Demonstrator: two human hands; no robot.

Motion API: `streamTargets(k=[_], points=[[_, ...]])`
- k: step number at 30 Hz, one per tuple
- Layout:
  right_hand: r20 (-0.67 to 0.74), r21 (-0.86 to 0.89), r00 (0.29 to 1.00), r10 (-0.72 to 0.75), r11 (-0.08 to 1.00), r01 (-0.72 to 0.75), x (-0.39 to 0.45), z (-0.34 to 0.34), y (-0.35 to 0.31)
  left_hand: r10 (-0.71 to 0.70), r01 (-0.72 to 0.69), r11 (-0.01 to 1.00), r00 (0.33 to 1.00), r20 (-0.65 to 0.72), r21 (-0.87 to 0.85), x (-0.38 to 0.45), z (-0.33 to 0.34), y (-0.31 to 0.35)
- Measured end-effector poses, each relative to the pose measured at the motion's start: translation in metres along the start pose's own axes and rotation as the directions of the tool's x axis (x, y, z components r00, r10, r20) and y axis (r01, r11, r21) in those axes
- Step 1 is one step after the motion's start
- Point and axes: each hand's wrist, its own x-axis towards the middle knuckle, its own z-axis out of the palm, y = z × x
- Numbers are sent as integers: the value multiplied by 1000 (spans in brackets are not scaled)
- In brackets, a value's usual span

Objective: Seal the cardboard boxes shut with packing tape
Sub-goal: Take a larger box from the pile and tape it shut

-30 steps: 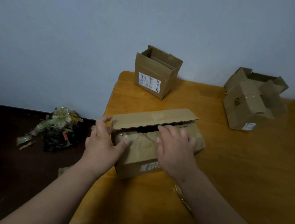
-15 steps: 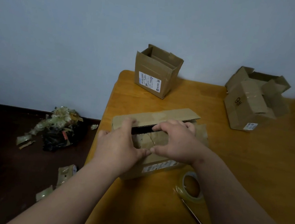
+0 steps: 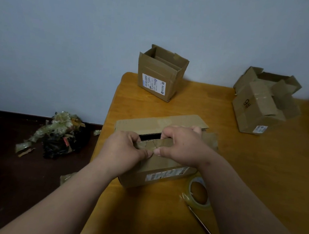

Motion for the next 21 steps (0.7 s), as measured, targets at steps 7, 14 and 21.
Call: streamTargets(k=[7,14,21], points=[[42,67,998,38,997,-41,-1,-4,2,41,-53,996,987,157,71,3,-12,-2],[141,127,990,-31,992,13,5,-16,-9,61,-29,991,968,242,-133,8,-17,4],[108,177,994,-8,984,-12,5,-12,-8,32,94,921,949,314,-378,10,-17,-6]])
